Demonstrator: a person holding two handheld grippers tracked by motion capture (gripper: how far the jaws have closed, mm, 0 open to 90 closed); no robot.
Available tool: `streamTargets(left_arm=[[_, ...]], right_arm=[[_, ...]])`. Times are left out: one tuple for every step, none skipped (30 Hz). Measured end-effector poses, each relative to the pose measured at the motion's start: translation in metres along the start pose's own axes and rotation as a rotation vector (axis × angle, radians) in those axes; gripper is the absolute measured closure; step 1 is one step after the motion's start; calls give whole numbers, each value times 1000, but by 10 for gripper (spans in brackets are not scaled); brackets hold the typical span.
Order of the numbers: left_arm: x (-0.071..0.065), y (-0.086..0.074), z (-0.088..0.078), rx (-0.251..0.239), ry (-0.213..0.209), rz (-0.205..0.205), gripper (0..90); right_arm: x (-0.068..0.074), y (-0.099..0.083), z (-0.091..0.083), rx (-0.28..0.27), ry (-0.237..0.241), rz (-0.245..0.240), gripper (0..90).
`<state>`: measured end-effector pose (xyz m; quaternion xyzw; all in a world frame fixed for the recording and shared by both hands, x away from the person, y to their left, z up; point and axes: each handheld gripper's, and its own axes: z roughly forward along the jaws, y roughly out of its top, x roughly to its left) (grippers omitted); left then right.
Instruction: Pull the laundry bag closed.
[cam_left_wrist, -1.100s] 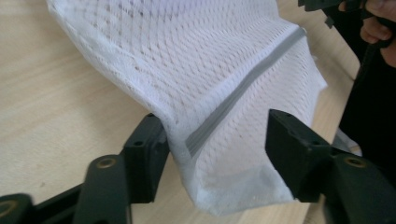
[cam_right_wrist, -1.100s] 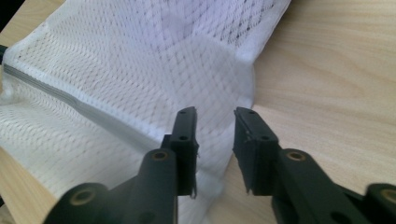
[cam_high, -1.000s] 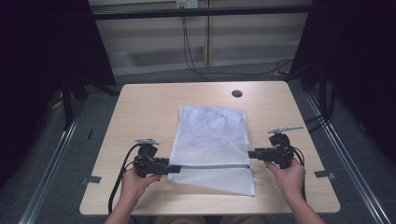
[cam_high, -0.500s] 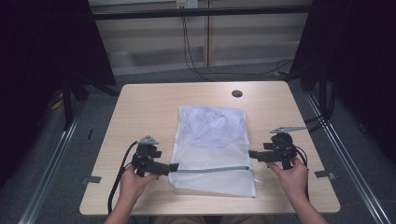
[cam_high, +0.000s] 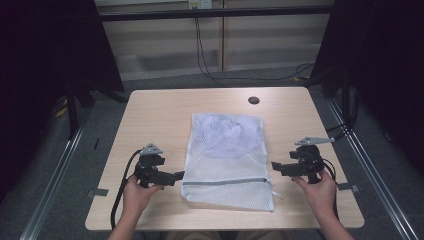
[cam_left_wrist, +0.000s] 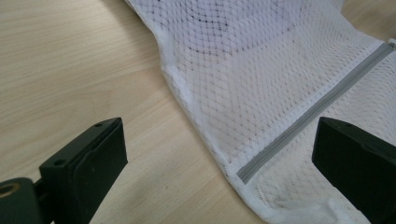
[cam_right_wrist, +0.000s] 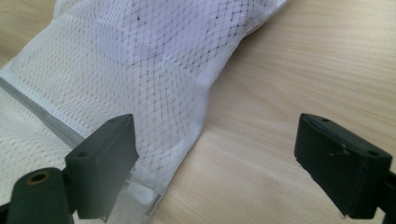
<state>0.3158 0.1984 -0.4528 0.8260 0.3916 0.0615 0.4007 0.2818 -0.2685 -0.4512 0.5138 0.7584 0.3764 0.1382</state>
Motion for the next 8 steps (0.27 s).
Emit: streamTargets(left_arm=[[1,-1,0,-7,1,-3,31],[2,-1,-1,-7,3,-4,31],[3,-1,-2,-16,11,-8,31],[4,-2,-3,-22,14,-10,32],[6,-2,-4,-35,12,-19,32],[7,-2,-5,-37,13,-20,31],[8,-3,-6,-40,15,-25,31],[10,-3,-7,-38,19,-24,31]], right_arm=[[0,0,0,-3,-9,-1,126],[0,-1,0,-4,-5,2,126],[0,-1,-1,-3,-2,0,126],[0,-1,-1,0,-10,4,127],[0,-1,-1,-5,-7,-2,128],[-1,-1,-1,-3,-6,-6,127],[-1,-2,-1,-4,-13,-10,127],[-1,-2,-1,-4,-15,-15,129]])
